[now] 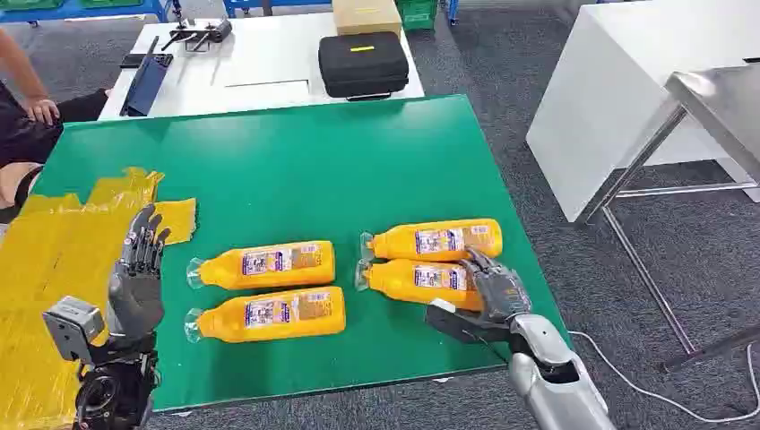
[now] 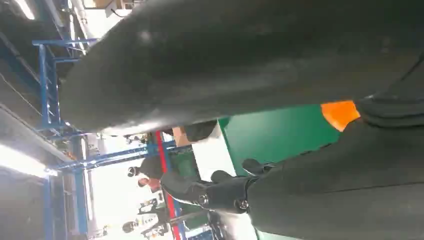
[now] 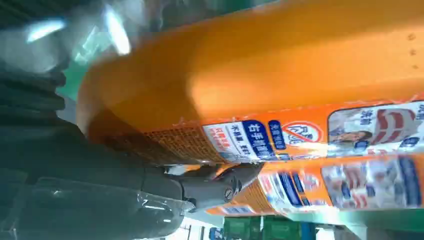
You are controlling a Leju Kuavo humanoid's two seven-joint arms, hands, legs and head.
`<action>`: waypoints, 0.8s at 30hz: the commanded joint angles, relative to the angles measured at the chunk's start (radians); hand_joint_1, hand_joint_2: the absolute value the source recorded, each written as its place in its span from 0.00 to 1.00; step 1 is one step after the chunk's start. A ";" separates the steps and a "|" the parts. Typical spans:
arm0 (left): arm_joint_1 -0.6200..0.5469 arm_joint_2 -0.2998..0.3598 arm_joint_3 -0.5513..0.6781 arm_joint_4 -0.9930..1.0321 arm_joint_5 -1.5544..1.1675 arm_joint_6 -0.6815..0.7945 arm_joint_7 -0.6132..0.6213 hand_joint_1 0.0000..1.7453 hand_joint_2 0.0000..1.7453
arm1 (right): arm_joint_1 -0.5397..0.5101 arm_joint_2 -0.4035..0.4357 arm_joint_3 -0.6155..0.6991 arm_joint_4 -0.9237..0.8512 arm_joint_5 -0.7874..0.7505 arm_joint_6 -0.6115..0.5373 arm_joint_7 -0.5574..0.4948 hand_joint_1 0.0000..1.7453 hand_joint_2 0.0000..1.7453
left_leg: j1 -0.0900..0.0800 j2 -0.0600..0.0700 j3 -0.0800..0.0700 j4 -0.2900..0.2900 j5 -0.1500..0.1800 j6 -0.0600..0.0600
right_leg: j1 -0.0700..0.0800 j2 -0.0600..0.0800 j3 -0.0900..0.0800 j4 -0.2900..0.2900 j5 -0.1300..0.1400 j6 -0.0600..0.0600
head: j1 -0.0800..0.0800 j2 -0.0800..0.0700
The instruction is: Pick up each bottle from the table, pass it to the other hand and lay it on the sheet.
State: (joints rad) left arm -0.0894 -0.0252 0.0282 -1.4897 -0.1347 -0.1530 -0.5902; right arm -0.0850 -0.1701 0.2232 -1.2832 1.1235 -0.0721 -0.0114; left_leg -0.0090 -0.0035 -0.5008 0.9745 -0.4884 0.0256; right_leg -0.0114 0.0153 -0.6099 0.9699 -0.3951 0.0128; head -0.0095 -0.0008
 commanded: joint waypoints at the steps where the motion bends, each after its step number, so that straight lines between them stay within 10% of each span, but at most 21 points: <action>1: -0.093 -0.013 -0.009 0.101 0.003 -0.004 0.013 0.00 0.00 | 0.037 -0.034 0.030 0.030 -0.002 0.056 -0.008 1.00 1.00 | 0.002 -0.006 0.001 0.000 0.001 -0.002 | 0.002 -0.007 0.005 -0.002 -0.001 0.000 | 0.000 0.000; 20: -0.173 -0.018 -0.006 0.172 0.000 -0.008 0.016 0.00 0.00 | 0.012 -0.033 0.038 0.069 -0.007 0.096 -0.007 1.00 1.00 | 0.003 -0.006 0.002 0.000 0.001 -0.003 | 0.003 -0.008 0.006 -0.003 0.000 -0.001 | 0.000 0.000; 24: -0.155 -0.015 0.007 0.172 0.000 -0.011 0.016 0.00 0.00 | -0.019 0.007 0.015 0.060 -0.204 0.069 -0.142 1.00 1.00 | 0.003 -0.002 0.004 -0.001 0.000 -0.002 | 0.002 -0.003 0.006 -0.003 0.000 -0.001 | 0.000 0.000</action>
State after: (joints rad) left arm -0.2032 -0.0290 0.0248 -1.4111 -0.1316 -0.1602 -0.5783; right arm -0.0914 -0.1919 0.2266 -1.2989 1.1127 -0.0057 -0.0244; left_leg -0.0087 -0.0035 -0.4990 0.9747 -0.4883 0.0259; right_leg -0.0114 0.0152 -0.6074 0.9698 -0.3951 0.0129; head -0.0095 -0.0008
